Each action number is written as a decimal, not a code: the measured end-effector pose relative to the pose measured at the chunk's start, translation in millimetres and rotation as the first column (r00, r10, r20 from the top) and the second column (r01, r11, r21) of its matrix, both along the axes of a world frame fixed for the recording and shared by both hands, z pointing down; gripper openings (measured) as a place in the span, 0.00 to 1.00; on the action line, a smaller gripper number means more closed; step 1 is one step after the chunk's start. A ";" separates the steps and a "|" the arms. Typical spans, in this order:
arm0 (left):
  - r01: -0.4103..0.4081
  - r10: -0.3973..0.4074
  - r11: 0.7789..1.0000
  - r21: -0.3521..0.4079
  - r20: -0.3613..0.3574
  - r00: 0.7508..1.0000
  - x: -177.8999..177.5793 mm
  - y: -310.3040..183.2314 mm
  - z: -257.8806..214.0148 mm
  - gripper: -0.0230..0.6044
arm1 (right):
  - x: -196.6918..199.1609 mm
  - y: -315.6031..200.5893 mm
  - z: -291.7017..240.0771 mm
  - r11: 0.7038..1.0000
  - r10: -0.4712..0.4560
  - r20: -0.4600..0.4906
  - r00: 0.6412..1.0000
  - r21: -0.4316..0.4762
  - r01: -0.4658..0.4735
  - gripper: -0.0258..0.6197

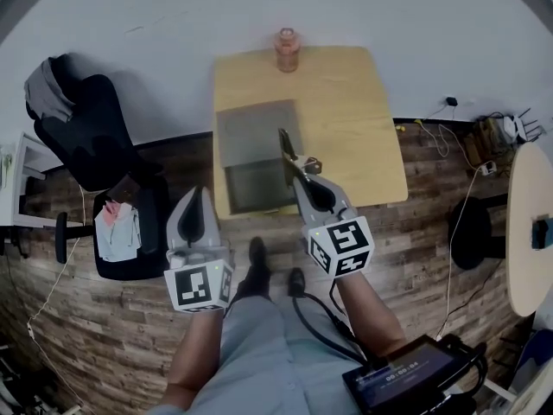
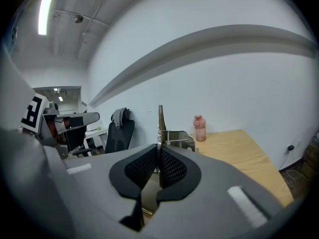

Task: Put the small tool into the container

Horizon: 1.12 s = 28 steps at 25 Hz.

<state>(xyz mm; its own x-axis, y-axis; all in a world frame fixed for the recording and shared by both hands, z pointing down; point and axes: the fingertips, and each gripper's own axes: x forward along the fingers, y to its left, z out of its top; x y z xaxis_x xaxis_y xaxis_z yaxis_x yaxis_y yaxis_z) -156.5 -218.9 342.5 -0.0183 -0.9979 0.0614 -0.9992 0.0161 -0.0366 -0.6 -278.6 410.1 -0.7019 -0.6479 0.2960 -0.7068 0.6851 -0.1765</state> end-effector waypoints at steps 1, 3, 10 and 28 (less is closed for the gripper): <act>-0.003 0.003 1.000 -0.011 0.000 1.000 -2.5 -2.7 4.3 0.04 | -2.3 -2.2 6.7 1.000 0.004 -0.001 1.000 -0.016 -0.004 0.05; -0.008 0.008 0.999 -0.035 -0.002 1.000 -6.2 -8.2 13.6 0.04 | -6.0 -5.4 21.0 0.999 0.012 -0.004 1.000 -0.050 -0.012 0.05; -0.031 0.030 0.994 -0.103 -0.017 0.999 -16.6 -30.6 43.6 0.04 | -19.4 -7.8 68.2 0.995 -0.002 -0.093 0.996 -0.104 -0.008 0.05; 0.071 -0.085 0.981 -0.181 -0.069 0.994 -89.9 -37.5 93.8 0.04 | -59.8 -0.2 145.1 0.947 -0.318 -0.391 0.864 -0.181 0.266 0.05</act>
